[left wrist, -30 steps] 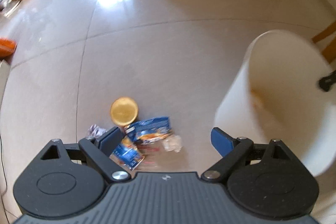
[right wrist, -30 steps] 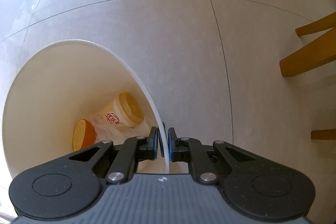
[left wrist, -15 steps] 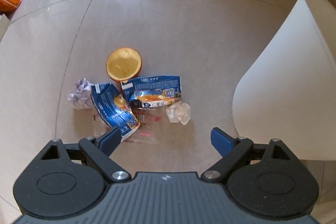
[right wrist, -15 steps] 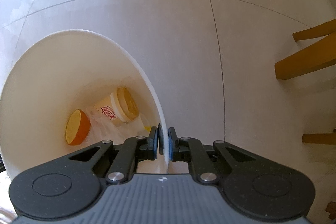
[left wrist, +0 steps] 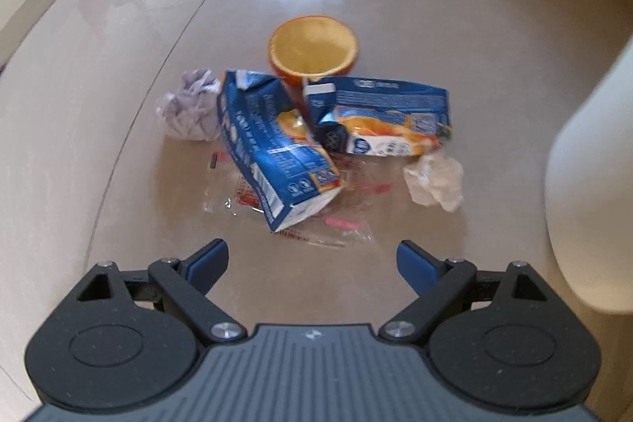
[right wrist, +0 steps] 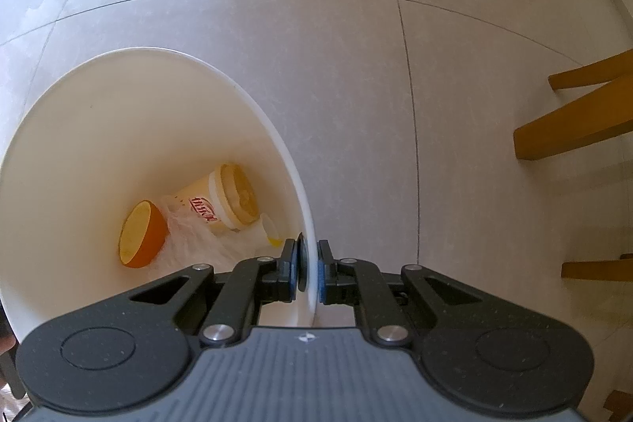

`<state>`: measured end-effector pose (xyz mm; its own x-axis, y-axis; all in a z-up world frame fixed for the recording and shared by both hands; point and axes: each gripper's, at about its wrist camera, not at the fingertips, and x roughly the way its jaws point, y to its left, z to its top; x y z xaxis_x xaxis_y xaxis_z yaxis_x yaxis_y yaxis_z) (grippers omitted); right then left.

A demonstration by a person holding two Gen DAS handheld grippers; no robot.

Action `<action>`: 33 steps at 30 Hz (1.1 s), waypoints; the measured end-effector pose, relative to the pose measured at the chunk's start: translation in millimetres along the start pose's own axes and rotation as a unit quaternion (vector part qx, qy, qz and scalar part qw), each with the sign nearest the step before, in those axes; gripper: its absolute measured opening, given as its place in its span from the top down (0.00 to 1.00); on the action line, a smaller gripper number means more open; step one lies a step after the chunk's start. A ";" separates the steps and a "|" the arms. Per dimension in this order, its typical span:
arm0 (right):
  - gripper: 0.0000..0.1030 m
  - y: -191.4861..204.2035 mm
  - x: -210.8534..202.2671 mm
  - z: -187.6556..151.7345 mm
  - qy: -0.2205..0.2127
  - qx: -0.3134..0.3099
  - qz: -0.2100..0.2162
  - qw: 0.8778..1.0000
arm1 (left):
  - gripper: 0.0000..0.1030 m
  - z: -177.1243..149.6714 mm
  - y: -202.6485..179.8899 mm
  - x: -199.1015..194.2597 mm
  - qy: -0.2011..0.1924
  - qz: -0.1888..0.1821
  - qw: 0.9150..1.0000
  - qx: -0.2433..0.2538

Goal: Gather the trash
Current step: 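Lower the left gripper to the blue juice carton and close, then carry the blue carton over the bin and open the left gripper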

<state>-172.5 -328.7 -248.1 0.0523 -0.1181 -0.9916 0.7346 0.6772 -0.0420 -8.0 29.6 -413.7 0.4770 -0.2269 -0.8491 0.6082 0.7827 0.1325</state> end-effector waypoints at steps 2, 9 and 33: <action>0.88 1.3 0.5 0.0 0.000 0.000 -0.004 1.000 | 0.11 5.9 6.6 3.2 -0.004 -0.010 1.000 -0.029; 0.88 5.9 0.1 -1.9 0.002 0.004 -0.013 1.000 | 0.15 47.5 23.5 15.2 -0.006 0.010 0.996 -0.088; 0.86 5.9 0.7 -5.1 -0.005 0.009 -0.022 1.000 | 0.37 84.7 28.8 53.7 0.073 0.053 0.995 -0.053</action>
<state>-171.6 -321.1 -249.6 0.0260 -0.1557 -0.9875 0.7486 0.6577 -0.0840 89.0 -9.1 -412.2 0.4336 -0.0598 -0.8991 0.4847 0.8566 0.1768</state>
